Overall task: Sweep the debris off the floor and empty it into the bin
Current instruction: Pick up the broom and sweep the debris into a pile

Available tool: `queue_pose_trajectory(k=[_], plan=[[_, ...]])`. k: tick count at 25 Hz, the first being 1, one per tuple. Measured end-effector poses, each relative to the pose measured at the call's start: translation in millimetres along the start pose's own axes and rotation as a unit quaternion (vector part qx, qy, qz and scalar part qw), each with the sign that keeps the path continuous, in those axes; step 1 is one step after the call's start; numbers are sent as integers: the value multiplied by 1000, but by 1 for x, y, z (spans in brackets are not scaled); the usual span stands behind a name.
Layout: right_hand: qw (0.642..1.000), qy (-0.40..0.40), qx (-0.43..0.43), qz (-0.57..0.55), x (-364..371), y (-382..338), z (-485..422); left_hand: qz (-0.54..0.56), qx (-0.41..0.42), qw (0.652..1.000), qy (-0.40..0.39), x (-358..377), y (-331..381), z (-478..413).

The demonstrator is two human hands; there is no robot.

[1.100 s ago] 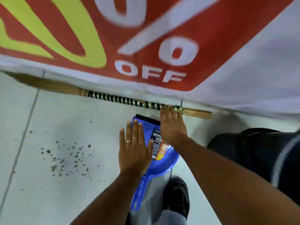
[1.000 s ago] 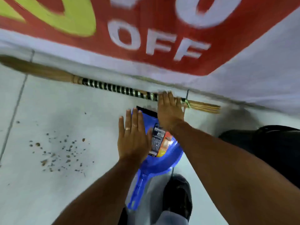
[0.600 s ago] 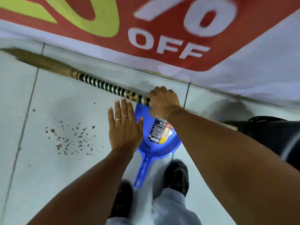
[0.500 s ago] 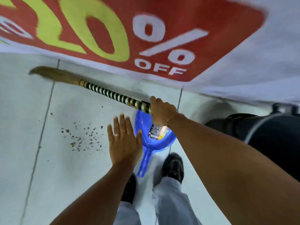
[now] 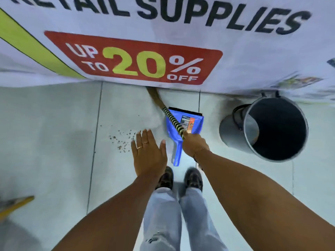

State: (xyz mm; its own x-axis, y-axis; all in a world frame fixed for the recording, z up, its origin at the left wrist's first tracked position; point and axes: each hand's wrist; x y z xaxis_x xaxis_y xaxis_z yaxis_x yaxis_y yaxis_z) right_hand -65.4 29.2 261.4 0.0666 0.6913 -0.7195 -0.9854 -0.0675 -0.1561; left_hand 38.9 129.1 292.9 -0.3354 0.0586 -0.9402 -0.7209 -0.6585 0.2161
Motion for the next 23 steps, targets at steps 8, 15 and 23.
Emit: queue_pose_trajectory(k=[8,15,23], plan=[[991,-53,-67,105,83,9,87,-24,-27,999,-25,7,-60,74],[996,25,-87,1,119,46,196,-51,21,998,11,-4,-80,160],[994,-46,70,-63,164,52,216,-47,58,996,-42,-6,-102,204]])
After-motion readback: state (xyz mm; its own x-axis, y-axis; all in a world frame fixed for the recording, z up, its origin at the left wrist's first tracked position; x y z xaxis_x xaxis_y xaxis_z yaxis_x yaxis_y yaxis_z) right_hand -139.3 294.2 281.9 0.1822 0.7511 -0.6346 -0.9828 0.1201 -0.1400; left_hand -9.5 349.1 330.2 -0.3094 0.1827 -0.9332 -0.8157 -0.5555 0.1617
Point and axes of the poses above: each hand's wrist, its own z-axis away from the middle knuckle, its own x-axis out of the palm, y = z × x, and after that the axes turned 11 degrees about y, right-handed
